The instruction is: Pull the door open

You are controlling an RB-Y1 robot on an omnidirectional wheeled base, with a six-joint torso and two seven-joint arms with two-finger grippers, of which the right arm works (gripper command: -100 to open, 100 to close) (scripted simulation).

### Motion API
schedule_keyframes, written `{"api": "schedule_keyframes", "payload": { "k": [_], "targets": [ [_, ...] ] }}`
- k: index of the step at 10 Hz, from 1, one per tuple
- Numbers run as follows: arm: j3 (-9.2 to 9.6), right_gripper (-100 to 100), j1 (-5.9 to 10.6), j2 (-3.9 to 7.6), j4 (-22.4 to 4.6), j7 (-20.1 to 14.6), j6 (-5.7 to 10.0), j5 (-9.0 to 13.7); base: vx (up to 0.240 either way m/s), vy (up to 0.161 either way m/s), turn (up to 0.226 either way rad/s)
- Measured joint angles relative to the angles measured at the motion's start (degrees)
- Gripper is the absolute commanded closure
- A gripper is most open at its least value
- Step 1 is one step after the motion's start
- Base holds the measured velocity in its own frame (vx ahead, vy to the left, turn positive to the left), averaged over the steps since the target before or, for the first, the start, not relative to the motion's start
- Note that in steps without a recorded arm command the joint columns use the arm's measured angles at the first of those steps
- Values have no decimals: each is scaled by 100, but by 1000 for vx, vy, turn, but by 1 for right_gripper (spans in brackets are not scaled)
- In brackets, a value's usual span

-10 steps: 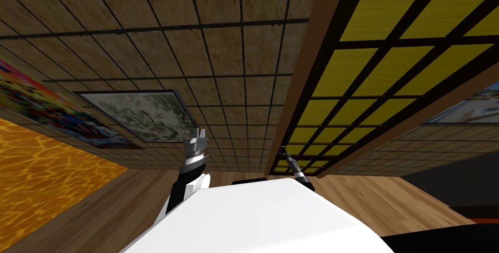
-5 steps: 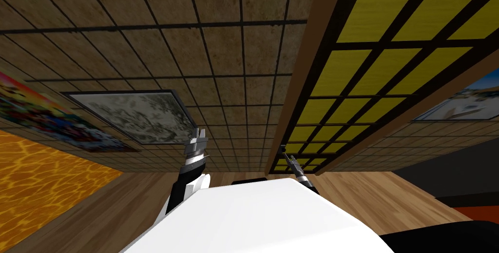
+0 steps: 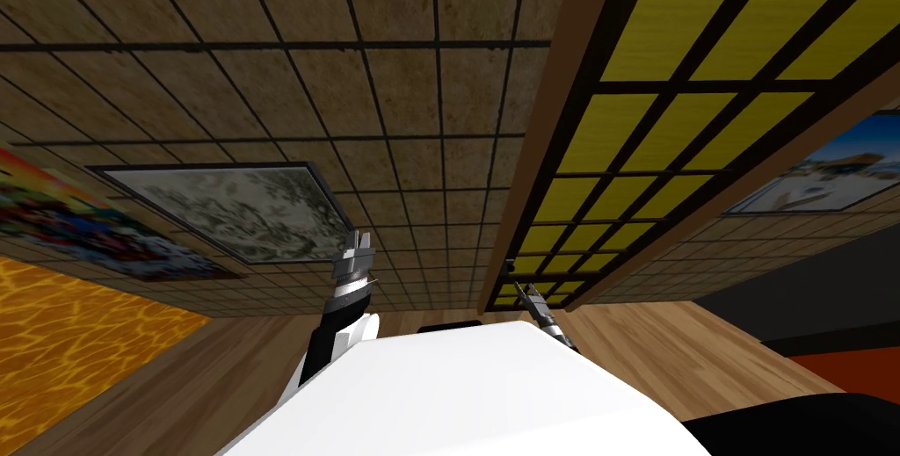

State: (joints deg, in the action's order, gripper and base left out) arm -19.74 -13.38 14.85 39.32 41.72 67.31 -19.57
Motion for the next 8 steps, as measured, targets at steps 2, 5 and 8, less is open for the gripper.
{"api": "schedule_keyframes", "payload": {
  "k": [2,5,8],
  "targets": [
    [-40,-100,-102,-11,78,281,32,-69,-3,24,-46],
    [-121,-100,-194,15,53,727,150,-181,-6,23,-34],
    [-221,-100,-309,35,29,1213,273,-325,-9,29,-45]
  ]
}}
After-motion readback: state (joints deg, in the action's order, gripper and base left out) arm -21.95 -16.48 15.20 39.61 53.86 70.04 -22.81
